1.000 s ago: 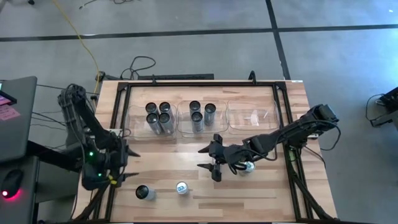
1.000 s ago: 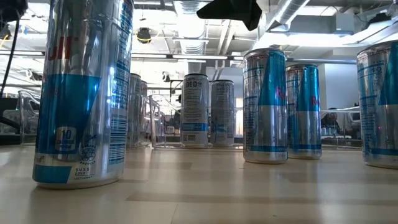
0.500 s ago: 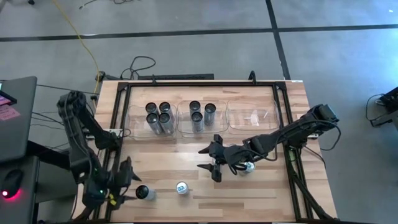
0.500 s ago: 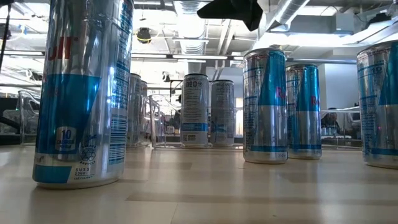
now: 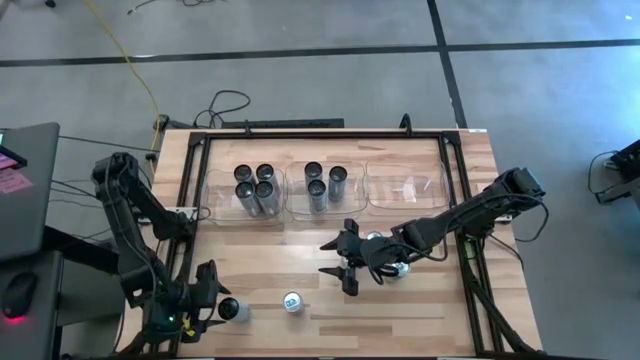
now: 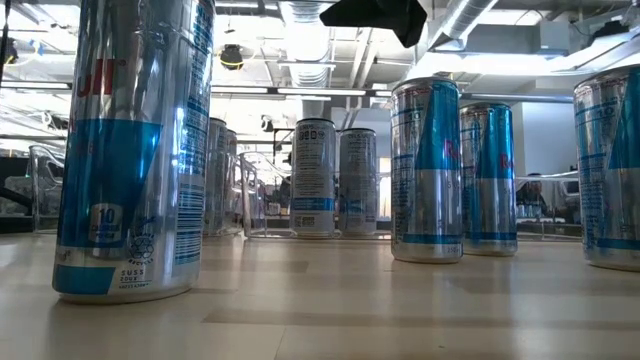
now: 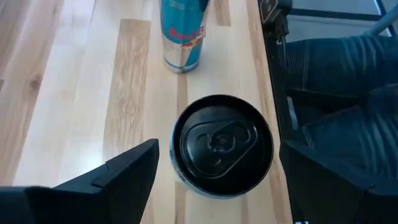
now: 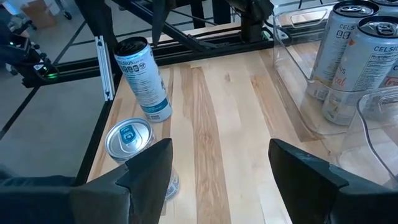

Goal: Sort soda cans
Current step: Put the blue soda can into the center transparent bin

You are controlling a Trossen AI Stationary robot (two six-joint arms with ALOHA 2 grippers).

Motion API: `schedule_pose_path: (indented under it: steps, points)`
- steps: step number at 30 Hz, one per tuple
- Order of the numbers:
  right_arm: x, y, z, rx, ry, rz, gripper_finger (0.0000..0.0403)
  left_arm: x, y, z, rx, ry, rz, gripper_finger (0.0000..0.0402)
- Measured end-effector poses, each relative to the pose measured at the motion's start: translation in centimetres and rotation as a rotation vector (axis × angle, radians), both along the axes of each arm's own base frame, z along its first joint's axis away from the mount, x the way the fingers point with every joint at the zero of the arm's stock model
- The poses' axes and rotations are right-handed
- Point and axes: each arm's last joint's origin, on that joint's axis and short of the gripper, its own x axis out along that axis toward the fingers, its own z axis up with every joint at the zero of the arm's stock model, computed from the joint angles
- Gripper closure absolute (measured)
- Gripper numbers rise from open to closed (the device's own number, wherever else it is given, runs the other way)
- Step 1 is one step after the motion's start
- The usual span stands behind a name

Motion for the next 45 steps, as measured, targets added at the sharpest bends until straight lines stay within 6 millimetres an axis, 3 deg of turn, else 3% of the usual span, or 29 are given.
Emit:
schedule_pose_path:
  steps: [13, 20, 23, 34, 45]
  points:
    - [0.0, 0.0, 0.0, 0.028, -0.001, -0.010, 0.0117, 2.0, -1.2, -2.9, 0.135, 0.034, 0.008, 0.0077]
    - [0.0, 0.0, 0.0, 0.040, -0.003, -0.022, 0.0117, 3.4, -0.4, -3.0, 0.151, 0.039, 0.057, 0.0155]
    - [-0.1, 0.2, 0.0, 0.051, -0.001, -0.023, 0.0117, 4.1, 0.1, -3.0, 0.164, 0.041, 0.074, 0.0155]
    - [-1.0, 1.3, -0.6, 0.023, 0.063, -0.038, 0.0117, 7.4, 3.7, -2.3, 0.269, 0.044, 0.128, 0.0155]
    - [-1.7, 1.4, -1.5, -0.017, 0.149, -0.097, 0.0117, 8.4, 8.9, 2.0, 0.247, -0.099, 0.188, 0.0155]
